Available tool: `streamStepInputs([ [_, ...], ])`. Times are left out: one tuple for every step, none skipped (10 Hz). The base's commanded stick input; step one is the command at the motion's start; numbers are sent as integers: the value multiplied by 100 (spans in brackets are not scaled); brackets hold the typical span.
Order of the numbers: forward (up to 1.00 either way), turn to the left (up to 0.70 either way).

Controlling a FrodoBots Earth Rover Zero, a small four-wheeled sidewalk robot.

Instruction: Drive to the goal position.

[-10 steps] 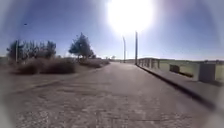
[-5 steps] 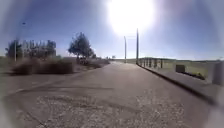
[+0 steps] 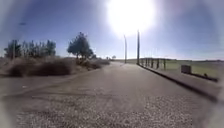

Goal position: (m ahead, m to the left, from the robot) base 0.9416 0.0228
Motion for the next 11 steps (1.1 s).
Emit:
streamStepInputs([
  [100, 0],
  [100, 0],
  [100, 0],
  [100, 0],
  [100, 0],
  [80, 0],
  [30, 0],
  [0, 0],
  [0, 0],
  [0, 0],
  [0, 0],
])
